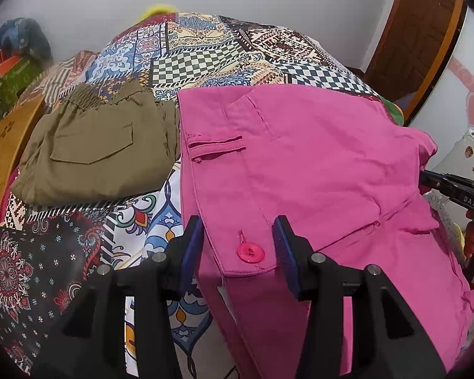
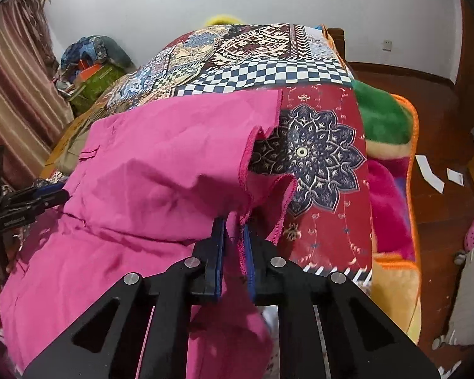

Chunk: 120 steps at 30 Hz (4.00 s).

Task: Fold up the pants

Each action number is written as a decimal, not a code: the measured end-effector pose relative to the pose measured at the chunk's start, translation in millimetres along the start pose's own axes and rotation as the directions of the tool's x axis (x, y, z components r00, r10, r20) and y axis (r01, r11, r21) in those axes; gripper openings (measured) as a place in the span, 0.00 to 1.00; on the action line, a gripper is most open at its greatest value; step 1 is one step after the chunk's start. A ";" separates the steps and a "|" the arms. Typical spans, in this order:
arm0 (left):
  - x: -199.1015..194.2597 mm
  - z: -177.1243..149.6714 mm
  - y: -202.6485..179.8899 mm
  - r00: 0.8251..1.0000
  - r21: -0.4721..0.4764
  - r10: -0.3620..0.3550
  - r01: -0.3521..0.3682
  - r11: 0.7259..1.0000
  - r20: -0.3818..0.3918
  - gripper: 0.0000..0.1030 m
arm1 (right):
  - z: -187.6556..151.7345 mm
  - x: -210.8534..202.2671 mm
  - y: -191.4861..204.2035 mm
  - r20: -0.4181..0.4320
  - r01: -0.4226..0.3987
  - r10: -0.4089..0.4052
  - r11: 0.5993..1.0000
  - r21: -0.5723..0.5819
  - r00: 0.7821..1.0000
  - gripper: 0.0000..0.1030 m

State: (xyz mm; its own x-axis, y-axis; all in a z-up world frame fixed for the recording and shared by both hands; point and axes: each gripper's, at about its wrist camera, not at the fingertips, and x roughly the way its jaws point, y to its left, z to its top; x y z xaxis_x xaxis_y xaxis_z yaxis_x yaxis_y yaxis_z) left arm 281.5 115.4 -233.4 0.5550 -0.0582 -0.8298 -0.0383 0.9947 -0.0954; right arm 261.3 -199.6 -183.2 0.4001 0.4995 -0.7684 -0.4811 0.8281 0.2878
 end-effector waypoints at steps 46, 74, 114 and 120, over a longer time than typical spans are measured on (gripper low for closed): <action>34.5 91.1 24.9 0.997 0.005 0.017 -0.017 1.000 0.072 0.48 | 96.3 16.0 -33.8 0.089 0.175 -0.171 0.984 -0.038 0.981 0.43; 51.2 114.4 31.5 0.991 0.008 0.052 -0.053 0.999 0.123 0.03 | 135.5 49.5 -3.8 0.117 0.124 -0.106 0.980 -0.159 0.987 0.06; -8.4 131.2 38.0 0.969 0.038 0.056 -0.067 0.997 0.242 0.03 | 161.1 4.4 19.2 0.237 0.119 -0.077 0.979 -0.168 0.968 0.05; -54.7 122.3 23.3 0.960 0.063 0.011 -0.030 0.998 0.281 0.03 | 149.0 -43.0 28.5 0.281 0.080 -0.037 0.987 -0.143 0.959 0.05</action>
State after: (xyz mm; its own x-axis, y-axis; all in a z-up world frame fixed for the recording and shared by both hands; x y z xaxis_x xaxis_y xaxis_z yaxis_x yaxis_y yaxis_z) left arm 351.9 152.2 -122.9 0.7657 -0.0210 -0.6428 -0.0028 0.9993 -0.0360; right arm 346.6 -159.5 -56.8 0.6205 0.5201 -0.5868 -0.5541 0.8204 0.1412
